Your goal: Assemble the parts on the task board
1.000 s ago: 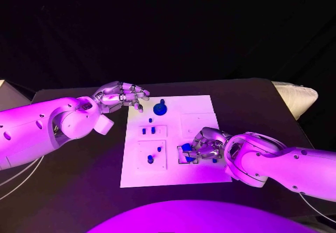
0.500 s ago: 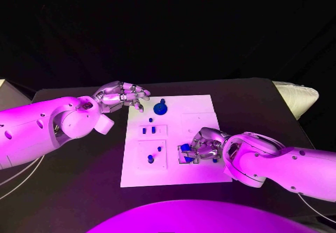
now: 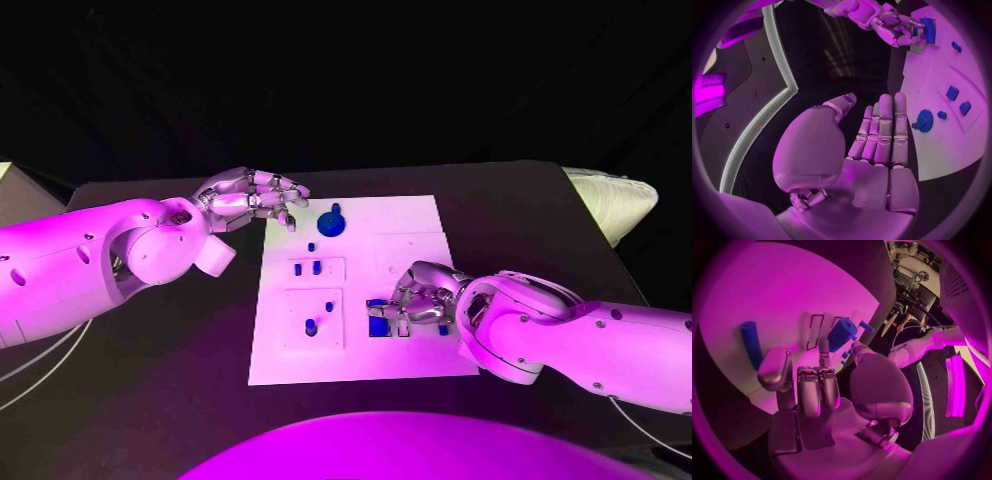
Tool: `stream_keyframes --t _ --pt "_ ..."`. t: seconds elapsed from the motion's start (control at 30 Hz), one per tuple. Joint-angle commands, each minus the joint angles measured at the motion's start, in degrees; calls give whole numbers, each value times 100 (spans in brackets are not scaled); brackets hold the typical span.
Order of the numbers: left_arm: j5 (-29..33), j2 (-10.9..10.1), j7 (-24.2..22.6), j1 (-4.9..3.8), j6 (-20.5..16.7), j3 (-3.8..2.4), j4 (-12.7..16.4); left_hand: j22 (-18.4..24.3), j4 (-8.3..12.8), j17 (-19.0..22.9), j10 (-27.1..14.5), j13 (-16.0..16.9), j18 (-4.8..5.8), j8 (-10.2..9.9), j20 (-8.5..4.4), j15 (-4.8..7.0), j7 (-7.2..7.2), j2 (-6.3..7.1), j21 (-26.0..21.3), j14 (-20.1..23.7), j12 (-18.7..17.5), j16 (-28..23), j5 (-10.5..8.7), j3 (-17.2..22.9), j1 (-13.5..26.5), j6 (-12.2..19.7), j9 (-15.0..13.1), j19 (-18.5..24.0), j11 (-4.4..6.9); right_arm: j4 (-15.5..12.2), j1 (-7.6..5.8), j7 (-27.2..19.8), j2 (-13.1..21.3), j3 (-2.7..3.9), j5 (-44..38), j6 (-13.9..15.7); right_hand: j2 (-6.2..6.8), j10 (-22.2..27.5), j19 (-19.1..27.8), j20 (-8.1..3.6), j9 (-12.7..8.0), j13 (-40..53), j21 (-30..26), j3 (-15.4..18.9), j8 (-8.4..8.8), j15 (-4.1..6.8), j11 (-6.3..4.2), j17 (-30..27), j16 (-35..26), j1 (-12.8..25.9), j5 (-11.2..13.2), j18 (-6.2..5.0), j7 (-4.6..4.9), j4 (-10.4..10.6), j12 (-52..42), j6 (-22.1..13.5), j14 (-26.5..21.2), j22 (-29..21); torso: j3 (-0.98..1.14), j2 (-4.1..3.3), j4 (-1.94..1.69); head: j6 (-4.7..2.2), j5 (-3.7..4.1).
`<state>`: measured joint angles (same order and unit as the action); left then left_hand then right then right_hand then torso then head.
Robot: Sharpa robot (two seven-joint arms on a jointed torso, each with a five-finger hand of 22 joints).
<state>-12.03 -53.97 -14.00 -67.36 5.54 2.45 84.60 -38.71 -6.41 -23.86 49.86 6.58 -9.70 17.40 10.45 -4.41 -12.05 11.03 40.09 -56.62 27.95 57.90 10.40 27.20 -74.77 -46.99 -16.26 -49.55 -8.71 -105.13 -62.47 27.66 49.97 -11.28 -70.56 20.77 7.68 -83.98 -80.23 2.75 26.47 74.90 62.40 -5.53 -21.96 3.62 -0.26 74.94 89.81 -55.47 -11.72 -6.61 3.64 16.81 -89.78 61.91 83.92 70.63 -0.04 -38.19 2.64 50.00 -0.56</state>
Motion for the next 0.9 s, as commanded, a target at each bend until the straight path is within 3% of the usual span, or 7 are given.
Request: stream_keyframes --t 0.03,0.07,0.27,0.53,0.6,0.73,0.9 --pt "56 3 -16 -1 137 -2 3 8 -28 -8 -38 5 -77 18 -3 -21 -3 -37 -26 -15 37 -14 13 -5 16 27 -7 -56 15 14 4 35 -7 2 -164 82 -13 -602 -10 -45 7 1510 -38 113 -32 33 -27 1506 19 55 68 104 -3 1 -22 -56 608 8 -1 -3 -1 0 -5" --pt "58 3 -14 -1 136 -2 2 8 -28 -8 -38 5 -77 18 -3 -21 -3 -37 -26 -15 37 -14 13 -5 16 27 -7 -56 15 17 4 28 -8 2 -172 88 -48 -602 -16 -44 8 1510 -39 350 -58 32 -26 1506 19 70 115 106 -2 6 -22 -69 608 21 -1 -3 0 0 -4" --pt "61 6 -9 -1 136 -2 -2 10 -29 -8 -40 5 -77 18 -3 -21 -4 -36 -29 -14 37 -15 13 -7 14 28 -7 -57 15 17 5 -34 -5 2 -208 90 -119 -602 -18 -40 1 1510 -68 809 -102 30 -23 1506 19 -11 243 104 -1 11 -22 -96 608 32 2 -2 1 0 -2" --pt "63 6 -7 -1 134 -2 -3 10 -29 -8 -40 5 -77 18 -3 -21 -4 -36 -29 -14 37 -15 13 -7 14 28 -7 -57 15 -25 7 -213 58 1 -219 102 -217 -602 -11 -39 -6 1510 -99 885 -111 28 -20 1506 19 -96 253 99 2 2 -22 -112 608 23 2 -5 -1 -3 6" --pt "63 6 -7 -1 133 -2 -4 14 -31 -8 -43 5 -76 18 -3 -21 -4 -34 -35 -10 38 -17 13 -10 10 30 -7 -58 15 -49 9 -347 99 1 -208 140 -297 -602 -5 -38 -15 1510 -128 906 -122 27 -20 1506 19 -351 107 96 3 -13 -22 -129 608 20 0 -5 -4 -5 6" --pt "63 3 -6 -1 129 -2 -5 14 -31 -8 -43 5 -76 18 -3 -21 -4 -34 -35 -10 38 -17 13 -10 10 30 -7 -58 15 -121 12 -651 193 1 -151 238 -314 -602 -2 -39 -31 1510 -159 932 -136 28 -21 1506 19 -776 -22 93 2 -39 -22 -151 608 22 4 -8 -2 -4 -3" --pt "63 -1 -5 -1 128 -1 -8 14 -31 -8 -43 5 -76 18 -3 -21 -4 -34 -35 -10 38 -17 13 -10 10 30 -7 -58 15 -255 14 -958 349 1 -57 363 -303 -602 -6 -39 -35 1510 -155 949 -141 29 -22 1506 19 -868 -57 95 1 -38 -22 -150 608 31 5 -7 -2 -5 0"
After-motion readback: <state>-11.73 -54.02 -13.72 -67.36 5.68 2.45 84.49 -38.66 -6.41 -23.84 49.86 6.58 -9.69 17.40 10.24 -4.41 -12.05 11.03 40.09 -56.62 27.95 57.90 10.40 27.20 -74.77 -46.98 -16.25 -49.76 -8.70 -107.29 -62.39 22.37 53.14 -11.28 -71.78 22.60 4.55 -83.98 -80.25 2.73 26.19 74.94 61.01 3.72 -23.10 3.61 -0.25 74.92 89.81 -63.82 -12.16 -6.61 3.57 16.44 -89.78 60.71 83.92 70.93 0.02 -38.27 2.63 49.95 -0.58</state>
